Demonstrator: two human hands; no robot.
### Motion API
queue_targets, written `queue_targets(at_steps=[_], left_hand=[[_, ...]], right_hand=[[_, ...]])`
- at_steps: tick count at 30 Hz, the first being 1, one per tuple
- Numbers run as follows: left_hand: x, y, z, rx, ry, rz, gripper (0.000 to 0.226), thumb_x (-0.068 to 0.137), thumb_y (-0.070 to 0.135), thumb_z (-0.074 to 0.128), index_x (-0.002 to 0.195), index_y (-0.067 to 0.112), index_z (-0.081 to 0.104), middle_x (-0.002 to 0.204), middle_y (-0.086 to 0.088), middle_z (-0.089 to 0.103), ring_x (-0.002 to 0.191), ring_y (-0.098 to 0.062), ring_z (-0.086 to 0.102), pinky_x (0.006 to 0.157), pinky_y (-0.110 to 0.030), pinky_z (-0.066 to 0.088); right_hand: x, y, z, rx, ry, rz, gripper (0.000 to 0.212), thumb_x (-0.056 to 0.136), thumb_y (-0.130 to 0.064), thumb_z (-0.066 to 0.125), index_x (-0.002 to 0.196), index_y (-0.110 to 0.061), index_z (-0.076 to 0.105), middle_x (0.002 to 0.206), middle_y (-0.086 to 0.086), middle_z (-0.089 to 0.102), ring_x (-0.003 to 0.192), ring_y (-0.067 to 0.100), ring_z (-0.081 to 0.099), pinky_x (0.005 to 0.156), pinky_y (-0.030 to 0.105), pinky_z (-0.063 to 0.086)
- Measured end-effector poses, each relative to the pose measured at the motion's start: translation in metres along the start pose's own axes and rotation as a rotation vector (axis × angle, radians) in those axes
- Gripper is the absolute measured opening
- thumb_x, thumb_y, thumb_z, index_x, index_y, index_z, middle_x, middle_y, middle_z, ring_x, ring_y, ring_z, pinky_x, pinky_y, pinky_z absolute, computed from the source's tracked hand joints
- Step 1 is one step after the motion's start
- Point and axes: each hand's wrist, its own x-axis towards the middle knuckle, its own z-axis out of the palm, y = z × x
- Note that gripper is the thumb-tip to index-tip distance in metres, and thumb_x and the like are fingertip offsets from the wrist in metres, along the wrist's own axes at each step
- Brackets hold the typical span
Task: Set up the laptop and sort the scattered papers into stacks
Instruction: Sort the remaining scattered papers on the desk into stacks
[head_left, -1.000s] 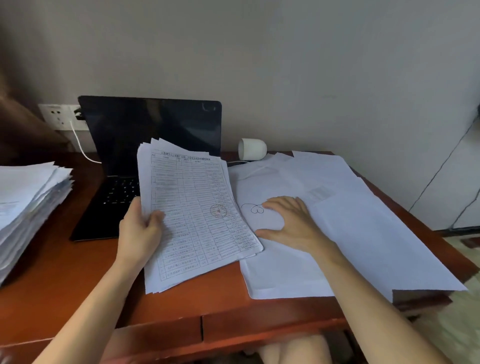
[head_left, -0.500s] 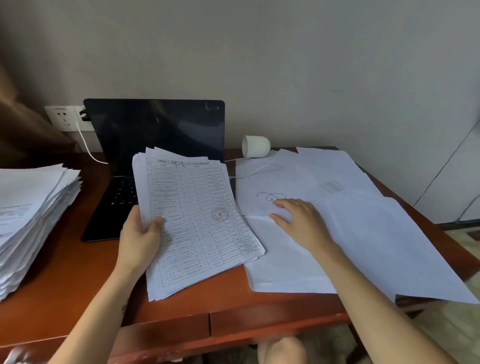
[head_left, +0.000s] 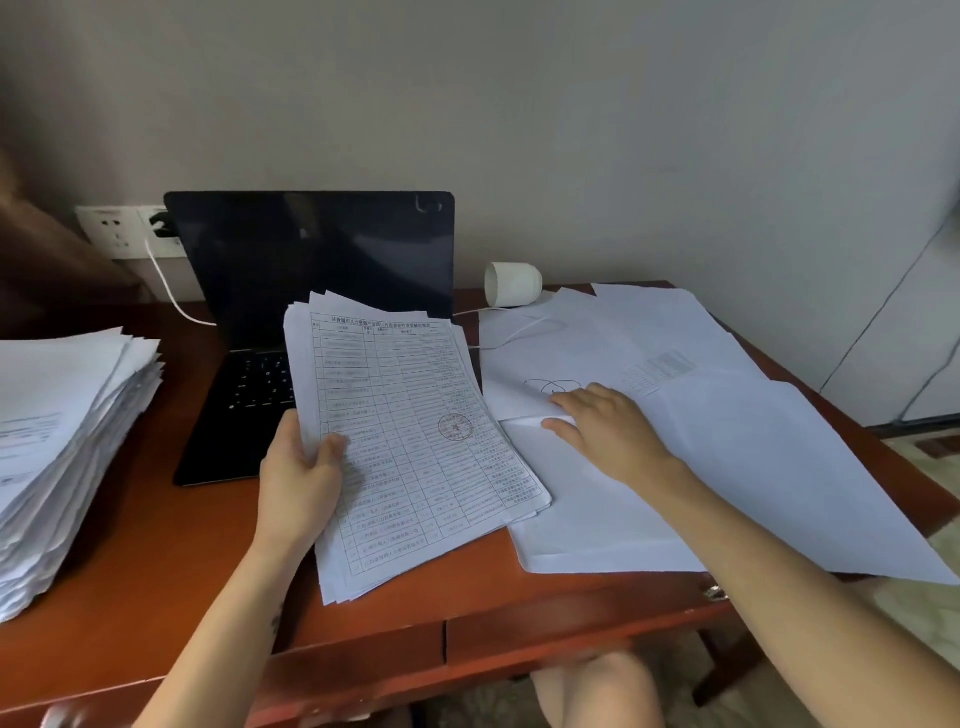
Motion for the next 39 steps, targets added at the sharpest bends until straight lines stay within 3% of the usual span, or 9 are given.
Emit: queue_targets(at_steps=[7, 10, 13, 16, 20, 22, 27, 31, 39], left_hand=[[-0.001, 0.001, 0.0, -0.021, -0.021, -0.004, 0.022, 0.105, 0.013, 0.059, 0.12, 0.028, 0.055, 0.116, 0.017, 0.066, 0.109, -0.01, 0.066, 0.091, -0.038, 0.056], [-0.002, 0.002, 0.0, -0.012, -0.019, 0.008, 0.021, 0.105, 0.012, 0.058, 0.121, 0.026, 0.054, 0.115, 0.017, 0.065, 0.107, -0.009, 0.064, 0.087, -0.032, 0.054], [-0.001, 0.002, 0.001, 0.0, -0.014, 0.015, 0.021, 0.105, 0.011, 0.058, 0.121, 0.023, 0.054, 0.113, 0.017, 0.064, 0.104, -0.005, 0.063, 0.082, -0.026, 0.05], [0.0, 0.001, 0.001, 0.011, -0.013, 0.014, 0.02, 0.105, 0.01, 0.057, 0.12, 0.022, 0.055, 0.112, 0.018, 0.063, 0.103, 0.0, 0.061, 0.079, -0.024, 0.048], [-0.001, 0.0, 0.0, -0.001, -0.026, -0.002, 0.022, 0.105, 0.01, 0.057, 0.121, 0.024, 0.054, 0.113, 0.019, 0.063, 0.103, -0.001, 0.061, 0.079, -0.021, 0.048], [0.0, 0.0, 0.0, -0.017, -0.034, -0.006, 0.023, 0.105, 0.012, 0.058, 0.123, 0.024, 0.053, 0.117, 0.015, 0.064, 0.107, -0.006, 0.062, 0.08, -0.022, 0.049], [0.0, -0.001, -0.001, -0.058, -0.074, -0.033, 0.024, 0.105, 0.013, 0.059, 0.125, 0.025, 0.052, 0.122, 0.012, 0.064, 0.115, -0.014, 0.063, 0.09, -0.031, 0.054], [0.001, 0.002, -0.004, -0.15, -0.126, -0.076, 0.03, 0.105, 0.011, 0.06, 0.132, 0.019, 0.053, 0.128, 0.007, 0.068, 0.121, -0.017, 0.066, 0.101, -0.046, 0.056], [-0.009, 0.003, -0.001, -0.273, -0.219, -0.221, 0.027, 0.105, 0.012, 0.06, 0.13, 0.02, 0.056, 0.126, 0.002, 0.072, 0.116, -0.022, 0.071, 0.1, -0.054, 0.057]], right_hand=[[0.0, -0.015, -0.013, -0.109, 0.118, 0.068, 0.037, 0.1, -0.033, 0.044, 0.107, -0.007, 0.07, 0.063, 0.007, 0.064, 0.061, 0.028, 0.063, 0.052, 0.034, 0.05], [0.002, -0.017, -0.022, -0.073, 0.104, 0.101, 0.032, 0.099, -0.021, 0.057, 0.125, -0.003, 0.064, 0.064, 0.008, 0.063, 0.056, 0.027, 0.062, 0.047, 0.033, 0.05], [-0.001, -0.018, -0.026, -0.005, 0.044, 0.098, 0.055, 0.091, -0.015, 0.072, 0.141, -0.001, 0.053, 0.073, 0.009, 0.067, 0.061, 0.027, 0.065, 0.048, 0.033, 0.052], [-0.005, -0.015, -0.029, 0.091, -0.052, 0.072, 0.068, 0.088, -0.005, 0.072, 0.15, 0.0, 0.042, 0.092, 0.015, 0.072, 0.082, 0.032, 0.071, 0.063, 0.039, 0.059], [0.002, -0.023, -0.028, -0.13, 0.051, -0.042, 0.078, 0.057, 0.02, 0.071, 0.133, 0.007, 0.059, 0.072, 0.012, 0.064, 0.06, 0.029, 0.063, 0.052, 0.033, 0.053], [0.004, -0.022, -0.023, -0.181, 0.064, -0.093, 0.073, 0.053, 0.02, 0.07, 0.124, 0.001, 0.064, 0.076, 0.01, 0.065, 0.065, 0.03, 0.063, 0.058, 0.035, 0.054], [0.003, -0.014, -0.032, -0.126, 0.214, 0.005, 0.029, 0.084, 0.003, 0.055, 0.108, -0.009, 0.069, 0.073, 0.004, 0.059, 0.068, 0.028, 0.057, 0.066, 0.038, 0.049], [0.008, -0.019, -0.061, 0.032, 0.368, 0.126, 0.02, 0.085, 0.002, 0.063, 0.102, -0.006, 0.071, 0.073, 0.003, 0.063, 0.067, 0.025, 0.056, 0.064, 0.037, 0.05], [-0.029, -0.063, -0.083, 0.186, 0.415, 0.172, 0.018, 0.092, -0.004, 0.061, 0.106, -0.004, 0.072, 0.087, 0.004, 0.07, 0.077, 0.021, 0.061, 0.069, 0.032, 0.051]])
